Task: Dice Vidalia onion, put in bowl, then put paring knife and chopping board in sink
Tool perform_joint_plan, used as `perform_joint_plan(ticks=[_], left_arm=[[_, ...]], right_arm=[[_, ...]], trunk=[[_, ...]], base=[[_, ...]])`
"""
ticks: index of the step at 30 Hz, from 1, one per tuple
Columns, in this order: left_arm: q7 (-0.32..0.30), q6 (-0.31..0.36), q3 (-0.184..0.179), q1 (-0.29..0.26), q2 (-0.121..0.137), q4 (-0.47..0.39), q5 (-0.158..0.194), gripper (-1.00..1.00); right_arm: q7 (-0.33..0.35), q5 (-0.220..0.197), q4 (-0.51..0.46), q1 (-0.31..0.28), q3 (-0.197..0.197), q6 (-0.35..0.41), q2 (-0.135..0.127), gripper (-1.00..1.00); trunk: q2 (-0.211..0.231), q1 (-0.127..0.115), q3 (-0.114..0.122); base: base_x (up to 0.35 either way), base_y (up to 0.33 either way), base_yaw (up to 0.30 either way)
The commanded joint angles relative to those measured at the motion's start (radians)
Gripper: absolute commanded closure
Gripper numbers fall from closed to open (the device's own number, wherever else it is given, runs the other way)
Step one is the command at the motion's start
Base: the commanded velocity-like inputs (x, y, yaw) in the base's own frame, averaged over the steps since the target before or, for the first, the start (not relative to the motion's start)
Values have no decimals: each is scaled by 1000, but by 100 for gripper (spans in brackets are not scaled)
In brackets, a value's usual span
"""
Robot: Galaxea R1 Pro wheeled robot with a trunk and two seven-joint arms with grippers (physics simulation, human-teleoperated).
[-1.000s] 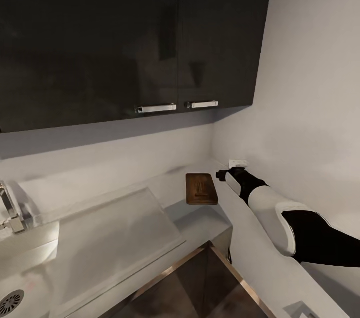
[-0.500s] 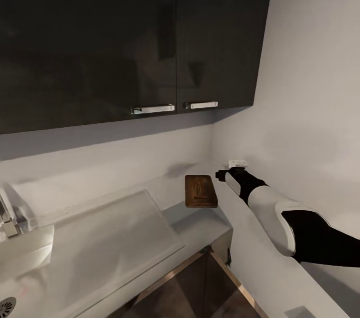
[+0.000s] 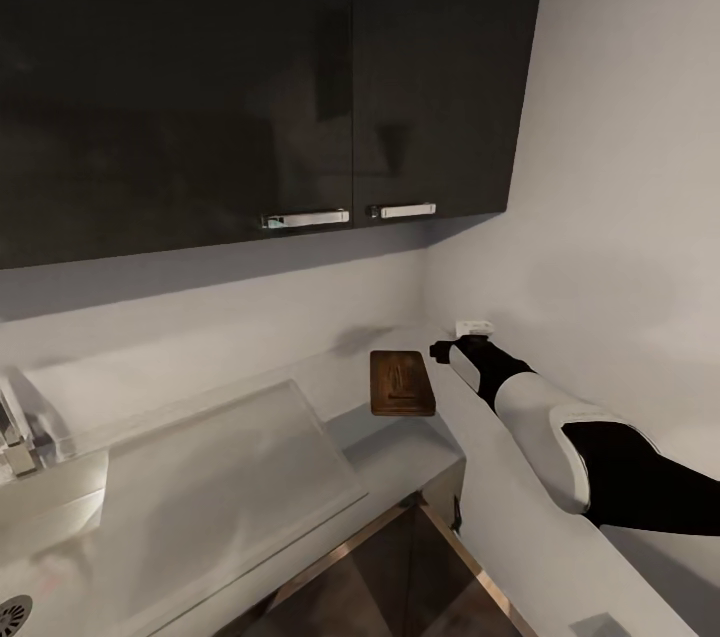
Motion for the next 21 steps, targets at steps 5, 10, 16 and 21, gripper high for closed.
perform_joint_plan(ticks=[5,10,16,21], left_arm=[[0,-1,0,1,0,-1,7,-100],[0,-1,0,1,-4,-1,8,-100],[0,-1,0,1,-6,0,8,-100],[-1,-1,0,1,-7,1,8,-100]], right_arm=[[-5,-8,-2,0,1,4,0,-100],[-5,-8,-2,0,1,4,0,-100],[-7,-6,-2,0,1,6,0,-100],[-11,-5,-2,0,-1,7,-5,-100]], trunk=[[-1,0,0],[-1,0,0],[-1,0,0],[-1,0,0]], base=[[0,0,0],[41,0,0],[154,32,0],[123,172,0]])
